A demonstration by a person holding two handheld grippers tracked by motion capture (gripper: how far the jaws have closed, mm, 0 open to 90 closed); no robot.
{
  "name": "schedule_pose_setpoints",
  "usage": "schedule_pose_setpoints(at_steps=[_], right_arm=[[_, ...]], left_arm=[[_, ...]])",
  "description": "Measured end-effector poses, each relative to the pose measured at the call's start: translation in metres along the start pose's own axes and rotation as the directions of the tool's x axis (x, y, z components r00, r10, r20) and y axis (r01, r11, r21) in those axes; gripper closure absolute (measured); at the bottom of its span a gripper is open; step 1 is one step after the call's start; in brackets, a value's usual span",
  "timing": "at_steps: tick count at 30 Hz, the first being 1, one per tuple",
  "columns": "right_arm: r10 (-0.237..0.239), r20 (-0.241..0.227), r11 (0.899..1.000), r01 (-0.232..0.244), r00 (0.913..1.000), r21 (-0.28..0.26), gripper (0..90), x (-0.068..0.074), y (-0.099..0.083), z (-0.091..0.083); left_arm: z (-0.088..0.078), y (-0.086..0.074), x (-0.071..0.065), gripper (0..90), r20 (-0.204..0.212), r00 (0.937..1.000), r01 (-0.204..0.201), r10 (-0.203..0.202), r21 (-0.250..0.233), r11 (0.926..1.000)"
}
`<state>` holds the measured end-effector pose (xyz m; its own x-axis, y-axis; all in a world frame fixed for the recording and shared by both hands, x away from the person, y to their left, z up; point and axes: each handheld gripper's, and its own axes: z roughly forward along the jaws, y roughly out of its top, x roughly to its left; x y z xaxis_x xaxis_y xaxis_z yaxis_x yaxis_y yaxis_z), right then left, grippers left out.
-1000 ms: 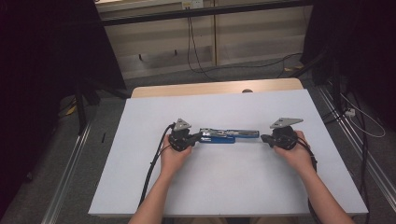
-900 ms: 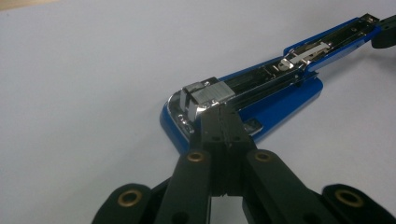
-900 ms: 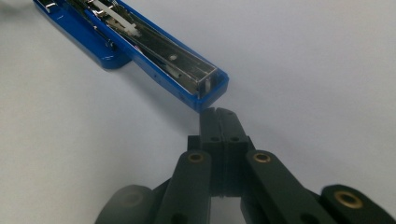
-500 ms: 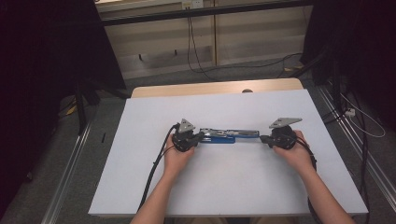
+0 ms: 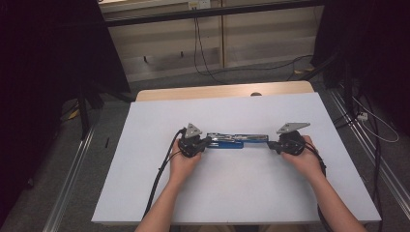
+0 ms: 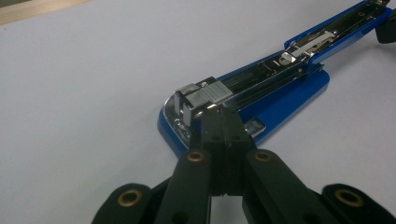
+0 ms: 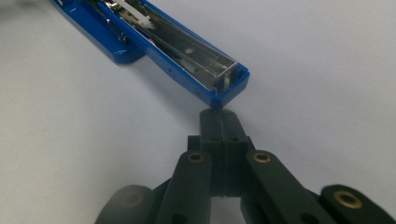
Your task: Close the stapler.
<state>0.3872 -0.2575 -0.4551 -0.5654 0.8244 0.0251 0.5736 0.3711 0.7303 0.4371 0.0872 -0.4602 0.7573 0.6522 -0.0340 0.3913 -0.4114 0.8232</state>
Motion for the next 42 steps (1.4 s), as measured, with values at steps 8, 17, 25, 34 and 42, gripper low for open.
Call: schedule_pose_setpoints(at_steps=[8, 17, 25, 34, 42], right_arm=[[0.006, -0.002, 0.999, -0.006, 1.0, -0.04, 90.0, 0.001, 0.004, -0.003], [-0.002, -0.027, 0.997, 0.0, 0.9996, -0.077, 90.0, 0.006, 0.008, -0.005], [-0.015, -0.031, 0.997, 0.012, 0.9994, -0.079, 90.0, 0.008, 0.01, -0.004], [-0.013, -0.033, 0.997, 0.01, 0.9994, -0.073, 90.0, 0.008, 0.008, -0.004], [-0.002, -0.05, 0.997, -0.002, 0.9987, -0.081, 89.4, 0.009, 0.006, -0.005]], left_arm=[[0.0, 0.0, -0.001, 90.0, -0.002, 0.9999, -0.013, 0.013, 0.0, 0.9999], [0.0, 0.0, -0.001, 90.0, -0.007, 0.9998, -0.02, 0.02, -0.001, 0.9998], [0.0, -0.001, 0.0, 90.0, 0.018, 0.9997, 0.017, -0.017, -0.004, 0.9998], [-0.002, -0.001, 0.002, 90.0, 0.042, 0.9978, 0.052, -0.052, 0.002, 0.9986], [-0.009, 0.002, 0.004, 86.7, 0.066, 0.9959, 0.064, -0.062, -0.022, 0.9977]])
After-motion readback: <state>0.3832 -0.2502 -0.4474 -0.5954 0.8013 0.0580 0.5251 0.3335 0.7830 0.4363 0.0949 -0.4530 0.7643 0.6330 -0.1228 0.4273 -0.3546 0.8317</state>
